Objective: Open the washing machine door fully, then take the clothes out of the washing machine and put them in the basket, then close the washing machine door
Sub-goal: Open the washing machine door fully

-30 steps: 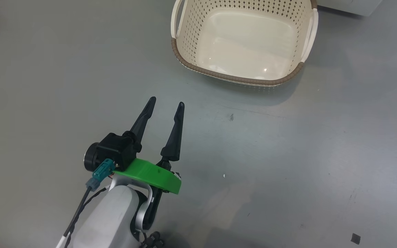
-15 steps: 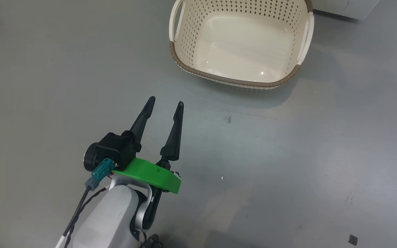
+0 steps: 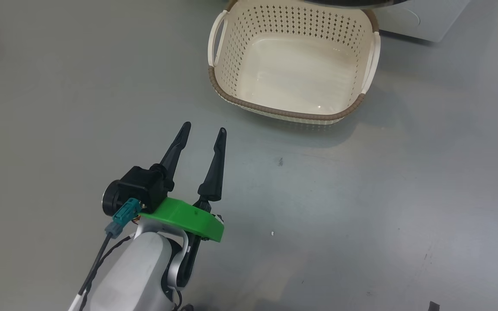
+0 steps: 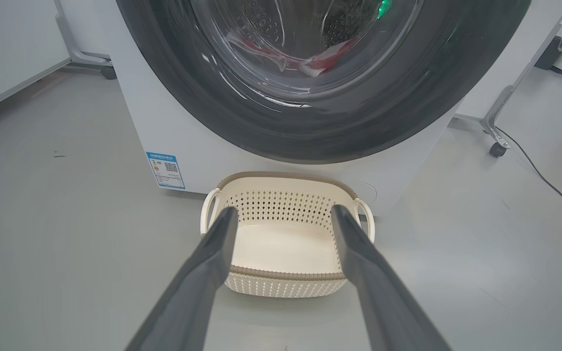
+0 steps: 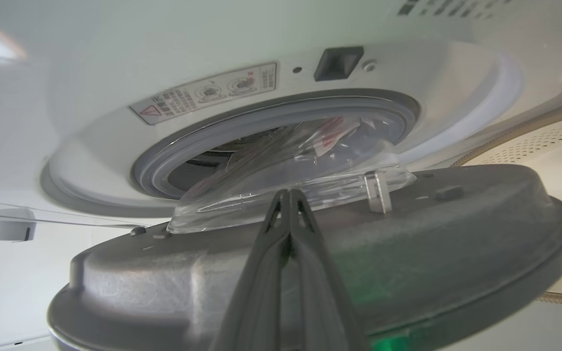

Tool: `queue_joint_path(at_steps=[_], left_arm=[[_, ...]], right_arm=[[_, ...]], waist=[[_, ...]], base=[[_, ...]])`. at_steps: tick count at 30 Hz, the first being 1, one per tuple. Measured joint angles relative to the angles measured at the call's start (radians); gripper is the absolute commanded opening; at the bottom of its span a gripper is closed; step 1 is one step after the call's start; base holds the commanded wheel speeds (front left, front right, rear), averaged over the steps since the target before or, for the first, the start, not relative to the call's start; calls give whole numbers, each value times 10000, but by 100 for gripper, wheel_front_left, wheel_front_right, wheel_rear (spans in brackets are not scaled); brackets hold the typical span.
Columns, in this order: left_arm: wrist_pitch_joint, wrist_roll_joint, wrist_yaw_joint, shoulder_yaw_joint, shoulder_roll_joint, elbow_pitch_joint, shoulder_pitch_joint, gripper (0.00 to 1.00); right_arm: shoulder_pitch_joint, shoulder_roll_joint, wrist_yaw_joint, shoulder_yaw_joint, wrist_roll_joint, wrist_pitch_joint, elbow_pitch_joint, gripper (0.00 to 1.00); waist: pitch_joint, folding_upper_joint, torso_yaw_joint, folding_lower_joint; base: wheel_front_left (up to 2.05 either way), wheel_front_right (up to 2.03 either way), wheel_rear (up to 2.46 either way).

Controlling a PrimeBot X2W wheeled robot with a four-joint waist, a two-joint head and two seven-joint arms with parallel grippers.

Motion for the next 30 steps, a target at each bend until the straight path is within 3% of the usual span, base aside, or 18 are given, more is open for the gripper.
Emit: queue_joint_path(at_steps=[30], left_arm=[[0,374,0,-186,6,328,233,100]], right_arm=[[1746,487,119,128,349,1047,209,0]], waist=[[-1140,0,-274,0]], base=[[0,0,0]])
